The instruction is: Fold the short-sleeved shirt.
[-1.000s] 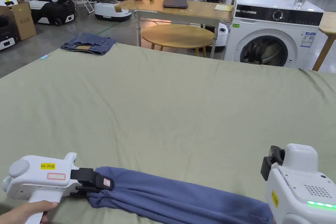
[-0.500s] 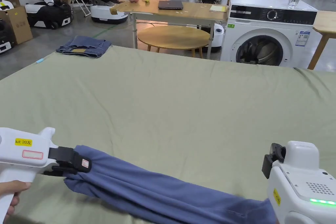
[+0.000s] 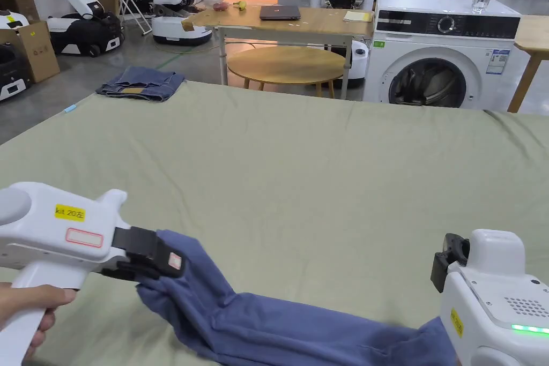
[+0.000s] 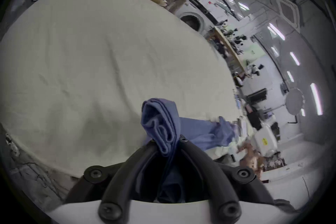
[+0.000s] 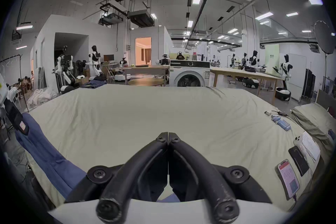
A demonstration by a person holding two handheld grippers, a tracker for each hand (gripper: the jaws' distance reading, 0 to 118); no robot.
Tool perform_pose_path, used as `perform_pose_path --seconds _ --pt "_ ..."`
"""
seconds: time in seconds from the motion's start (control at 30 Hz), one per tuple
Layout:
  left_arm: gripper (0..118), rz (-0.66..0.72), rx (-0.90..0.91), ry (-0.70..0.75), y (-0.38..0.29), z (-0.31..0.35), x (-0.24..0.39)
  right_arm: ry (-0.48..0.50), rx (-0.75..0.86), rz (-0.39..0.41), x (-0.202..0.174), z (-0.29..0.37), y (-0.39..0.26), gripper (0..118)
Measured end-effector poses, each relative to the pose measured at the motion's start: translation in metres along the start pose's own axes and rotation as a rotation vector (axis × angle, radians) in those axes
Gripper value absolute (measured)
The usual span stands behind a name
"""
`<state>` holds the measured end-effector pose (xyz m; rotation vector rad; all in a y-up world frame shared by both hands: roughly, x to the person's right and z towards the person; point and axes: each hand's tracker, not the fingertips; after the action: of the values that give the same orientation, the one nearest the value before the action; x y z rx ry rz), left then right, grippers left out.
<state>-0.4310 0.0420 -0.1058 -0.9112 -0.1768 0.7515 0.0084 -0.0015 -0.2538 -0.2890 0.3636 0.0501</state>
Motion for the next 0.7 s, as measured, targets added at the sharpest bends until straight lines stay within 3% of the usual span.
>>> perform_pose_path --seconds 0.23,0.5,0.7 --pt "3 0.007 -0.099 -0.102 -0.005 -0.074 0.048 0.005 -0.001 -0.003 0.001 0.002 0.0 0" --pt "3 0.021 -0.229 0.065 -0.016 -0.183 0.055 -0.01 -0.022 0.0 0.009 0.003 -0.006 0" --pt "4 0.026 -0.263 0.131 -0.032 -0.216 0.054 -0.023 -0.035 -0.005 0.016 0.003 -0.009 0"
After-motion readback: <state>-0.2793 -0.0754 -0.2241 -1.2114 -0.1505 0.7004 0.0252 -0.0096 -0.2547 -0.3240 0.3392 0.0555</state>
